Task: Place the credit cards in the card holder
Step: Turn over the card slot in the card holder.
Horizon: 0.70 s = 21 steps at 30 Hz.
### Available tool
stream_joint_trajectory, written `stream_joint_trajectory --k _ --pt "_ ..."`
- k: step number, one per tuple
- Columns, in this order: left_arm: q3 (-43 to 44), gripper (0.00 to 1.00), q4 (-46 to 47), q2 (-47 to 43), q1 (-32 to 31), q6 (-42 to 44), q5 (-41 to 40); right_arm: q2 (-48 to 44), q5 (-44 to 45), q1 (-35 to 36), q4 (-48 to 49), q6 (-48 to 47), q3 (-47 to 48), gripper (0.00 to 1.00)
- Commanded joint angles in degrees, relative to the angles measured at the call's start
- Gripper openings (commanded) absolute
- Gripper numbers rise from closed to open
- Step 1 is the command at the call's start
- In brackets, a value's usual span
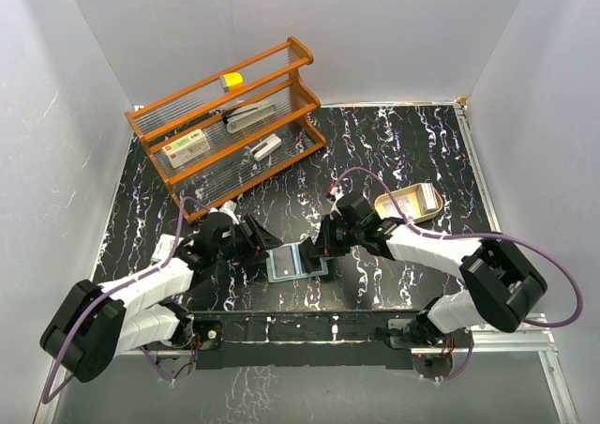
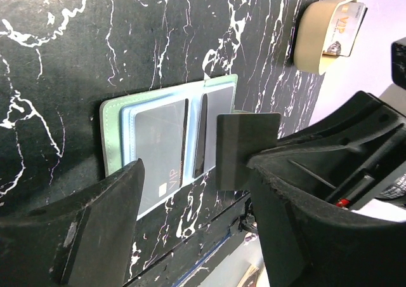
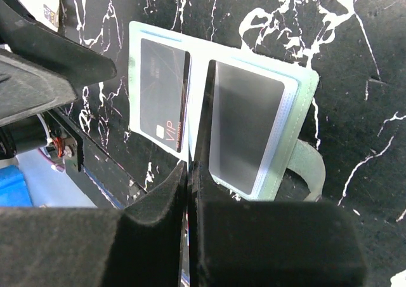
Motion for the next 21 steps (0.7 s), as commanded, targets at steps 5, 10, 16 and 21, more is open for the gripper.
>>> stream_joint_trajectory --k 5,10,16,21 --pt "0.40 0.66 3.98 3.66 0.38 0.87 1.23 2.32 -2.53 0.55 7.87 0.37 -0.42 0.00" --pt "0.24 0.66 4.35 4.57 0.35 1.05 0.29 3.72 -3.56 0.57 9.50 0.25 -1.27 0.00" --pt "-0.50 0.67 4.19 4.82 0.43 0.81 -0.14 6.38 -4.17 0.69 11.10 0.31 -2.28 0.00" --pt "-0.91 0.68 5.08 6.10 0.35 0.41 -0.57 8.75 -3.52 1.13 9.80 -1.06 -1.91 0.00"
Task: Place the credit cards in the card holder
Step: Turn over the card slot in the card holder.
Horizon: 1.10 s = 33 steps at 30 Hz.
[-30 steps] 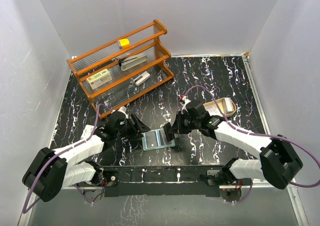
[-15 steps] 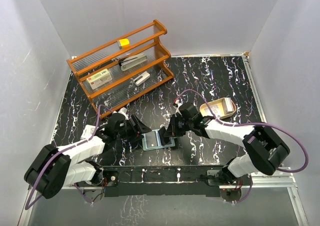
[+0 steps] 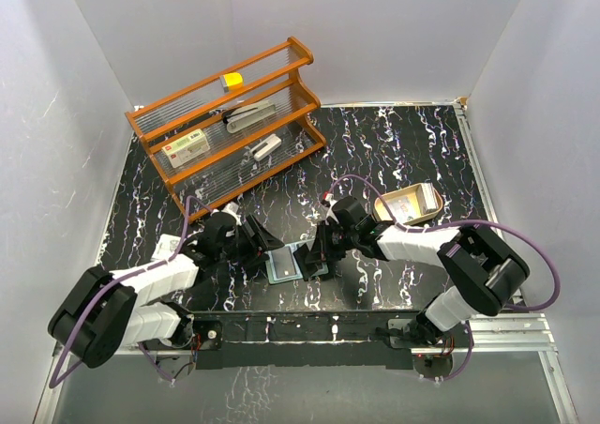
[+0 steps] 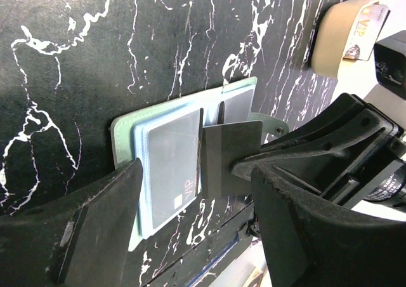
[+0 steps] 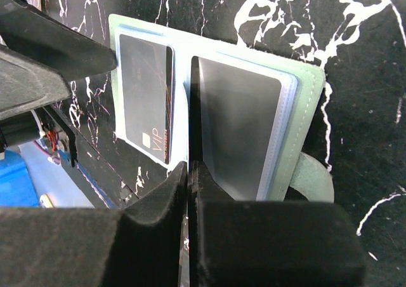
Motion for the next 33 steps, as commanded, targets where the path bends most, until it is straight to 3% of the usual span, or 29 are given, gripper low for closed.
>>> stream_joint_trajectory --k 1,33 --pt "-0.93 0.68 2.29 1.55 0.33 0.12 -0.44 1.16 0.42 0.67 2.02 -1.67 -0.10 0.00" --pt "-1.95 0.67 16.59 2.07 0.02 -9.03 7.09 0.78 1.41 2.82 4.44 0.83 -3.28 0.00"
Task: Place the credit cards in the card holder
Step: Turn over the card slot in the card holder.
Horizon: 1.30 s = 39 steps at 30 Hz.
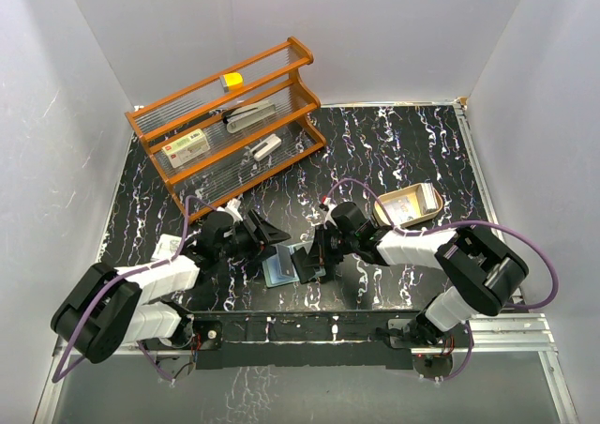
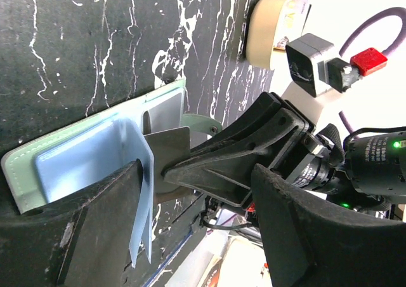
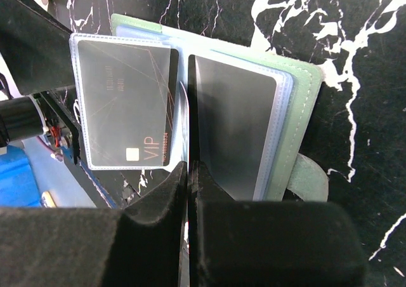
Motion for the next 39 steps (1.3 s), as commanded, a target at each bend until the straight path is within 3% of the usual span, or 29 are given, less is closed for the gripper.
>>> stream_joint_trajectory --k 1,19,32,39 --pt "0.12 0.67 3.64 -0.09 -0.25 -1.94 1.98 -0.04 1.77 1.10 -1.18 -0.43 -0.59 0.00" --pt "4.00 0.67 7.46 7.46 -4.65 -2.75 1.44 -4.51 1.99 2.98 -3.02 0.95 -0.87 0.00" --pt "6.37 0.67 4.92 11.48 -5.11 0.53 0.79 -14.66 18.96 2.92 -26.49 -8.13 6.47 0.00" --pt "7.16 0.66 5.19 11.66 -5.11 0.83 1.00 -18.87 21.52 2.90 -29.32 -8.92 8.16 0.00"
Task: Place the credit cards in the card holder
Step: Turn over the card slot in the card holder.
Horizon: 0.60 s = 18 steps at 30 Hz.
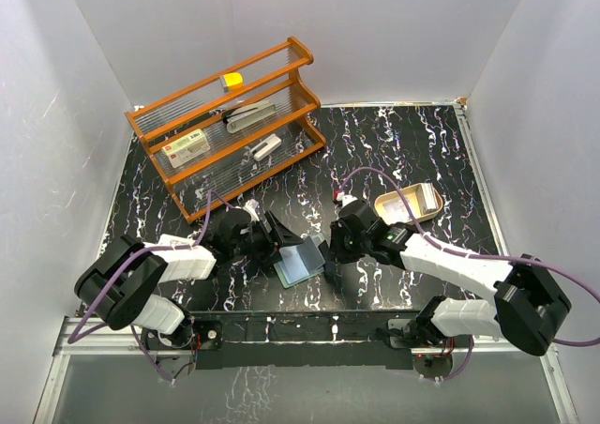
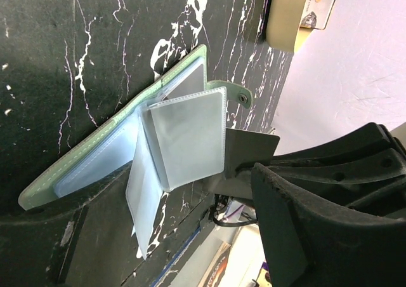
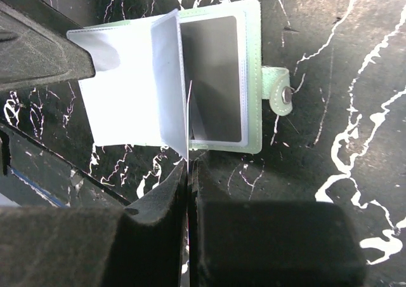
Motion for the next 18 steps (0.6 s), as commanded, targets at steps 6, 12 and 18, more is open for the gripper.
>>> stream_joint_trajectory --k 6,12,18 --pt "4.47 0.66 2.10 0.50 -0.81 -0.15 0.83 -3.45 4.74 0.08 -5.23 -2.18 6.55 0.00" --pt "7.26 0.66 3.67 4.35 -2.44 -0.43 1.06 -6.63 6.89 0.08 -6.69 -2.09 8.30 0.00" --pt "7.33 0.65 5.37 7.21 -3.85 -1.16 0.47 -10.29 4.79 0.08 -2.13 -2.70 5.29 0.00"
